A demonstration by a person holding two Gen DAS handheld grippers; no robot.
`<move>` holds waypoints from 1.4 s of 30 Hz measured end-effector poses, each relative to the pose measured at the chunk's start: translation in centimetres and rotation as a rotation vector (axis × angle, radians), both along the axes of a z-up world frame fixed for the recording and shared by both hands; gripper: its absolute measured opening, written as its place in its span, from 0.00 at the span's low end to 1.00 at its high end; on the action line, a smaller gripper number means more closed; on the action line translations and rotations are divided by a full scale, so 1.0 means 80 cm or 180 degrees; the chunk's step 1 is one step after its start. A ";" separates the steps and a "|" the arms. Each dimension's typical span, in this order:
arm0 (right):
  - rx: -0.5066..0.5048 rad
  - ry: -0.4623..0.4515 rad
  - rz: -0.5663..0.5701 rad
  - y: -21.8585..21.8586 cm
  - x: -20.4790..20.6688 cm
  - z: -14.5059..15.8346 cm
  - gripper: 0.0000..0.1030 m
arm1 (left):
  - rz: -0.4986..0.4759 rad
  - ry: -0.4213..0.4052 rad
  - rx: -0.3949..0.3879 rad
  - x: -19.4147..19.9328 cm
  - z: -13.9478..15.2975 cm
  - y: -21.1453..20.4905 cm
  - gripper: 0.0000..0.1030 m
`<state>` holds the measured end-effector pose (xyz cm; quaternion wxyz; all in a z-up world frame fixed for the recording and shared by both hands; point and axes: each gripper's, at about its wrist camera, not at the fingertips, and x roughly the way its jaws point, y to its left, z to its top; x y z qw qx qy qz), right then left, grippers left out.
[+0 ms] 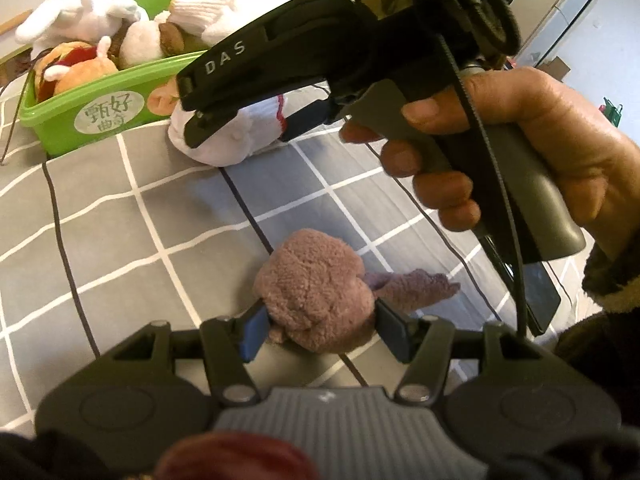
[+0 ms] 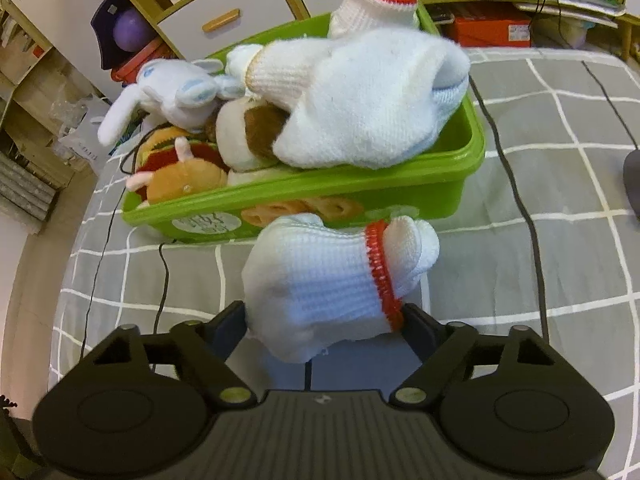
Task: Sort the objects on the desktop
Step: 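Grasp the mauve-brown fuzzy plush with the left tool while the right tool grasps the red-cuffed white sock, then carry the plush with the left tool while the right tool carries the sock over the green bin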
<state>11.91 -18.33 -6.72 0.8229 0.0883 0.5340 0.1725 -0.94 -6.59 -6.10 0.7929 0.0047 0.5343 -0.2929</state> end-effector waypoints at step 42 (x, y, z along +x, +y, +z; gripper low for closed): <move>0.0122 -0.0854 -0.0291 -0.058 -0.099 0.172 0.73 | 0.0798 -0.0835 0.0005 -0.017 0.127 0.059 0.55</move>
